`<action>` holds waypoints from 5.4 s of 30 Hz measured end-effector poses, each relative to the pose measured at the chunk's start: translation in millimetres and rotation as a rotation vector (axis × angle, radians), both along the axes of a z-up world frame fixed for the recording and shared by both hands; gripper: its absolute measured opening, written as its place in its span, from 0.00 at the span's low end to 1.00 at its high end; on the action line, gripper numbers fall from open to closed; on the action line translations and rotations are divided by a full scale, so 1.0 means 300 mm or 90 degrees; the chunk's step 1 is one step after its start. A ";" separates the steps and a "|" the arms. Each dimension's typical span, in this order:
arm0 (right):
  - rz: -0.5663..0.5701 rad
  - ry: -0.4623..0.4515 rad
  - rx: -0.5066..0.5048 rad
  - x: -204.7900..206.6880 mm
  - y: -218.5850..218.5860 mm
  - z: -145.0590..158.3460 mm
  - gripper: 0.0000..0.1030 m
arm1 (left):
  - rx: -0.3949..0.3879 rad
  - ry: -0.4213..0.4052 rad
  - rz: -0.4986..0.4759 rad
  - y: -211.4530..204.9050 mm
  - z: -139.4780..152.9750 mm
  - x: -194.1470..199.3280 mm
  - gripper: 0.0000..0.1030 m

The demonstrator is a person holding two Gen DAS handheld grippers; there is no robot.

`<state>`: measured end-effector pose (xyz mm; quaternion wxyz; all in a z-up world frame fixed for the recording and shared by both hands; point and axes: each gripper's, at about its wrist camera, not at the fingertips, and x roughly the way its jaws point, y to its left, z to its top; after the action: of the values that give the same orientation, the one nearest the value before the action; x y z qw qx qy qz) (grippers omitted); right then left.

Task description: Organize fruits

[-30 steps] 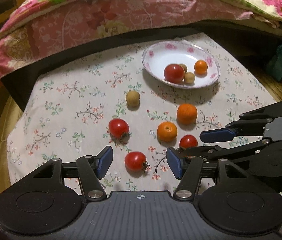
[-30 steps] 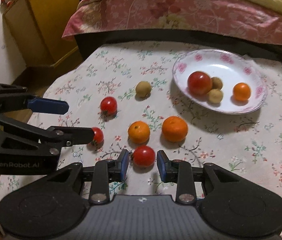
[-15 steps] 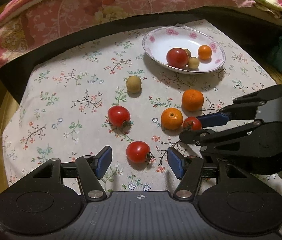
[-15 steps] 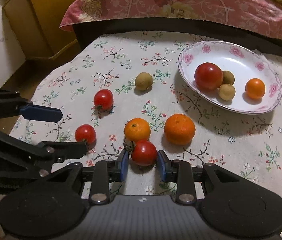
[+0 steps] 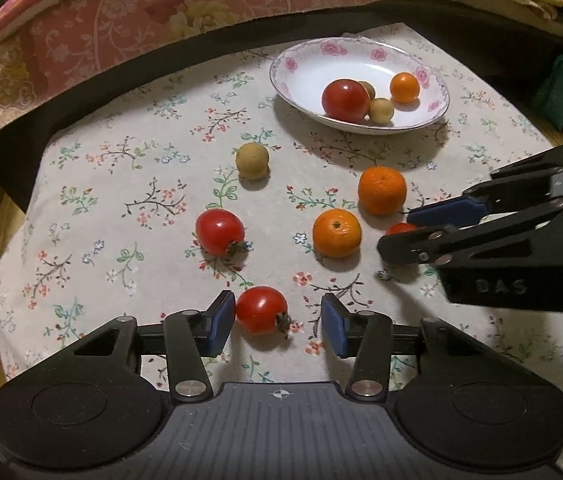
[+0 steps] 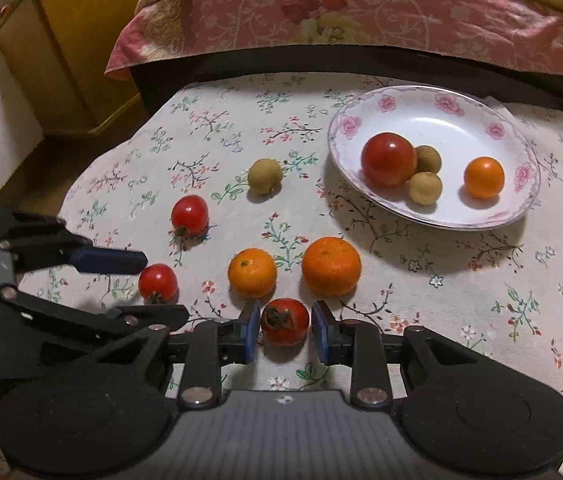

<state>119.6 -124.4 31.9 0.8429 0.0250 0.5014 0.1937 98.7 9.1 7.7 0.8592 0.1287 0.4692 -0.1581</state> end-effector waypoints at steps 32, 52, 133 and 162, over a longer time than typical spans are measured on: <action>0.046 -0.003 -0.025 -0.026 0.026 -0.025 0.29 | 0.021 0.008 -0.006 0.005 -0.030 0.002 0.65; 0.040 -0.019 -0.026 -0.032 0.013 0.015 0.26 | 0.008 0.000 -0.038 -0.020 0.004 -0.015 0.36; 0.035 -0.027 0.003 -0.053 0.009 0.065 0.26 | 0.045 -0.008 0.136 0.220 -0.016 -0.032 0.39; -0.043 -0.068 0.016 -0.017 -0.125 0.115 0.26 | -0.051 -0.060 0.002 -0.080 0.101 0.031 0.33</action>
<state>114.4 -162.0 66.4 0.8740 0.0422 0.4523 0.1726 108.0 -14.8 38.1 0.8852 0.1007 0.4216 -0.1690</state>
